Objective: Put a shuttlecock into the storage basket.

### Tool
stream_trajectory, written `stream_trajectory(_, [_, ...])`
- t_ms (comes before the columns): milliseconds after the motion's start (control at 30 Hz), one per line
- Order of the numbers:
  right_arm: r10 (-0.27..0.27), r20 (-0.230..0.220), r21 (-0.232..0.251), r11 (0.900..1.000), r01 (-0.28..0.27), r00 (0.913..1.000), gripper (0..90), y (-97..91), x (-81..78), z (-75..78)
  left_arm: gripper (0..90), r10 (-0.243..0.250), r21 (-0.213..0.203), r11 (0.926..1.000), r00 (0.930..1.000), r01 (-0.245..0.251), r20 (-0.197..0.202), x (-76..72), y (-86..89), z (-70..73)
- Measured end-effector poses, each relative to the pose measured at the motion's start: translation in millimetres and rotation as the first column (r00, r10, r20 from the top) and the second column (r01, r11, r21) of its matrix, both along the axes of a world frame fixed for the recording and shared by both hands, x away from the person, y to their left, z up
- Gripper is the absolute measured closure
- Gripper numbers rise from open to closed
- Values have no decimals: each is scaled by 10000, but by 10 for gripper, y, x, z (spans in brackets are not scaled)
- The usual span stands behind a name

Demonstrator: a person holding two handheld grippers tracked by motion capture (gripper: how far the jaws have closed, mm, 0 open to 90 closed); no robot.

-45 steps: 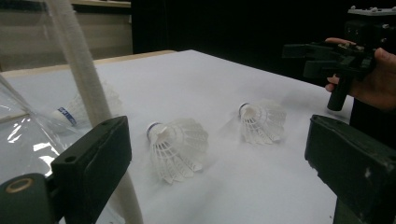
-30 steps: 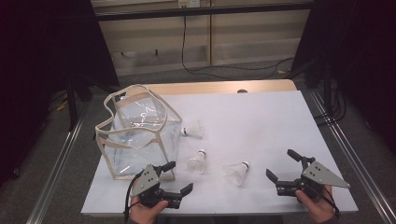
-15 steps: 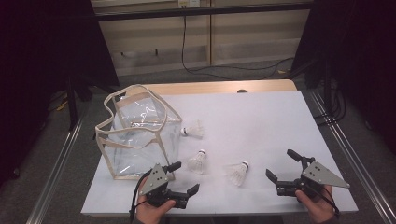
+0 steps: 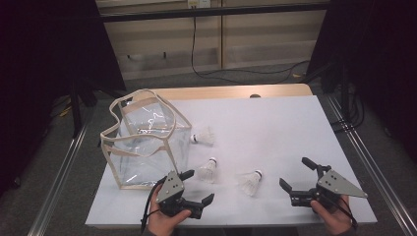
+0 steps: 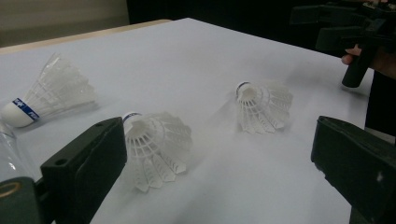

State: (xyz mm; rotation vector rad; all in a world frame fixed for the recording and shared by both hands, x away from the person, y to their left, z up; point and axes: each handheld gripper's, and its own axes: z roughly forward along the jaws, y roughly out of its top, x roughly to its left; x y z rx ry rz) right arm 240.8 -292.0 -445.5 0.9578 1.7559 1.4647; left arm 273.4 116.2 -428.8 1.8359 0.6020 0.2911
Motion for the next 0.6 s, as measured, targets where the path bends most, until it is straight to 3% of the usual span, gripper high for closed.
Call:
stream_trajectory(200, [5, -24, 13, 10000, -5, 10000, 1, 2, 0, -1, 35, 193, -8, 9998, 9996, -193, -186, 23, -62, 2])
stream_trajectory(600, [6, -46, 28, 10000, -6, 10000, 1, 3, 2, -3, 59, 459, 491, 9979, 9975, -432, -542, 71, -165, -17])
